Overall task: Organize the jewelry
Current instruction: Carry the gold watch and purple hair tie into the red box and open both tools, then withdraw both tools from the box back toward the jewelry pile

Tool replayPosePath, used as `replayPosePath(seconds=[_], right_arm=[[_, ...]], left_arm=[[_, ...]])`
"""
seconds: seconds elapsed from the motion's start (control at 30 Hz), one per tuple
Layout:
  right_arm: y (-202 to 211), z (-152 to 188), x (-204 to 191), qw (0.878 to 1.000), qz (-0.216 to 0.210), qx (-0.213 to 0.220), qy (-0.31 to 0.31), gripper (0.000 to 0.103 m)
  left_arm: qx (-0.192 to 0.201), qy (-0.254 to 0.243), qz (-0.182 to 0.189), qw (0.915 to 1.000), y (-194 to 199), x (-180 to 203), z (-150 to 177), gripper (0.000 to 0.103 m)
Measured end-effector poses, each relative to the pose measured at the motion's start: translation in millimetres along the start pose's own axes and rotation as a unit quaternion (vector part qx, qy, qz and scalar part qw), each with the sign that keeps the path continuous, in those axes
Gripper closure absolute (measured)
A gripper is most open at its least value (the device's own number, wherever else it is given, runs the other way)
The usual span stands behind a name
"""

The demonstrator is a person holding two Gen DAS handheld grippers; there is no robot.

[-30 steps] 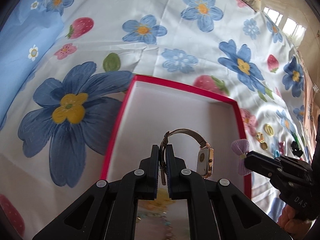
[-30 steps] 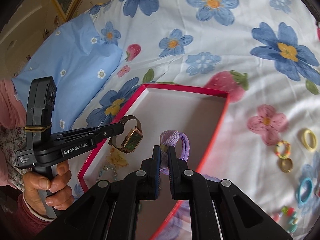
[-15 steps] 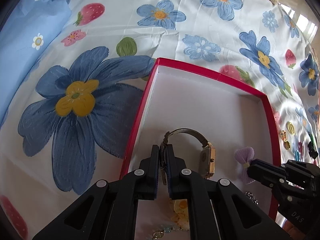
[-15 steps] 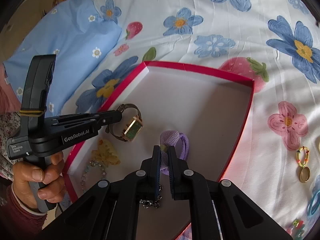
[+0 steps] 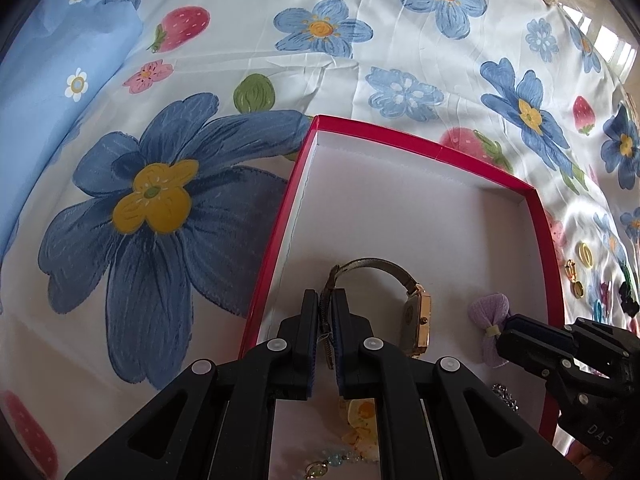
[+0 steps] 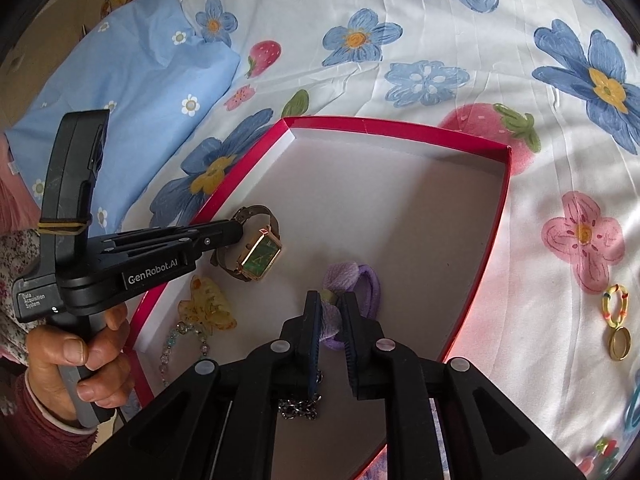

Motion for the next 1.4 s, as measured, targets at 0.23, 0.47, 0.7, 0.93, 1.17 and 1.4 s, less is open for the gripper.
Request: replayPosePath(seconds=[0.23,0.47,0.7,0.93,1.17,1.4], right_arm=[[7.6,-1.2,0.7,1.000,-0.002,0.011,-0.007,0.078],[39.9,3.5,2.1,0.999,-0.006,0.045,-0.020,0.066],[79.5,23.0,16.4,0.996,0.007,0.074,-0.049,0.065],[112.7,56.3,48.1,0.992,0.042,0.079,-0.087,0.065],[144.1,92.2,78.5,0.985,0.077,0.084,-0.125,0.065],[166.7,120.3,105.0,0.978,0.105,0.087,-0.156,0.065]], left_arm=[[0.002,0.001,0.001,1.0000,5.8,-1.0,2.4,0.094],[0.026,0.002,0.016,0.9995,33.8,2.3,9.7,0.075],[0.034,-0.014,0.035,0.9987,60.3,17.7,25.9,0.065],[0.029,-0.032,0.058,0.9974,78.8,42.2,44.3,0.063],[0.020,-0.055,0.075,0.9954,85.7,69.2,57.9,0.063],[0.011,-0.083,0.088,0.9926,83.6,97.9,65.0,0.063]])
Point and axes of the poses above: each gripper's, at about its wrist camera, not at the fingertips, and y roughly against the way its jaws point, x to its right, z to its underside, the point moved 2 cm from there along -y, roughly the way its jaws point, and after that the axes turned 13 degrees about y, right-handed, at the moved point
